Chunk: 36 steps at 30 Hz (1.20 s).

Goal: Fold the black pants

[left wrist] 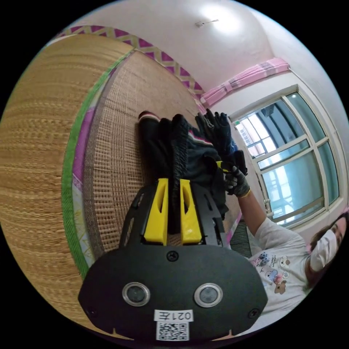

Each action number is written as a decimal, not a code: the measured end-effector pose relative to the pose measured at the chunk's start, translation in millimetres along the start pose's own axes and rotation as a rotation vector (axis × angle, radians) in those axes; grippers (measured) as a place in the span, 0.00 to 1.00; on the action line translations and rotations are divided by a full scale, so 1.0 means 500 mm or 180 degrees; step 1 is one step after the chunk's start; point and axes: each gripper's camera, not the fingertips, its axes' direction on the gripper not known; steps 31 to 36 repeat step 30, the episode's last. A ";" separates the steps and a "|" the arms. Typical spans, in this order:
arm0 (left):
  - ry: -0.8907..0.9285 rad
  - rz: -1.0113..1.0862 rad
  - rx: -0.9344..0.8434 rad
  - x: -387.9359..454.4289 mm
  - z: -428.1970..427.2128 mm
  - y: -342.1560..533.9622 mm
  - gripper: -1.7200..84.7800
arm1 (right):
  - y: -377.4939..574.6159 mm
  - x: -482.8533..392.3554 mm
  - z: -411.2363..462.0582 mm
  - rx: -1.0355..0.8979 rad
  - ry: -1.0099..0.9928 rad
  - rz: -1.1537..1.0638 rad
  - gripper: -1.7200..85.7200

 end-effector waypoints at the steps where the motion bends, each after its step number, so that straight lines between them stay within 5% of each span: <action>1: -0.0014 0.0054 0.0031 0.009 -0.015 0.000 0.07 | -0.016 -0.049 -0.005 -0.0021 0.0125 -0.0201 0.09; 10: -0.0752 0.0116 0.0805 -0.006 -0.335 -0.012 0.07 | -0.283 -0.377 0.204 -0.0169 0.0283 -0.1066 0.09; 19: -0.1856 -0.1242 0.1219 -0.234 -0.411 0.074 0.11 | -0.329 -0.460 0.406 -0.0138 0.0865 -0.1335 0.14; 23: -0.2022 -0.0611 0.1583 -0.131 -0.364 0.166 0.08 | -0.196 -0.431 0.340 -0.0213 0.1228 -0.1635 0.14; 29: -0.1654 0.0455 0.1181 0.097 -0.168 0.231 0.09 | 0.054 -0.396 0.127 0.0240 0.2035 -0.1701 0.14; 36: -0.1595 0.0540 0.1059 0.132 -0.122 0.241 0.08 | 0.092 -0.387 0.077 0.0432 0.2313 -0.1623 0.14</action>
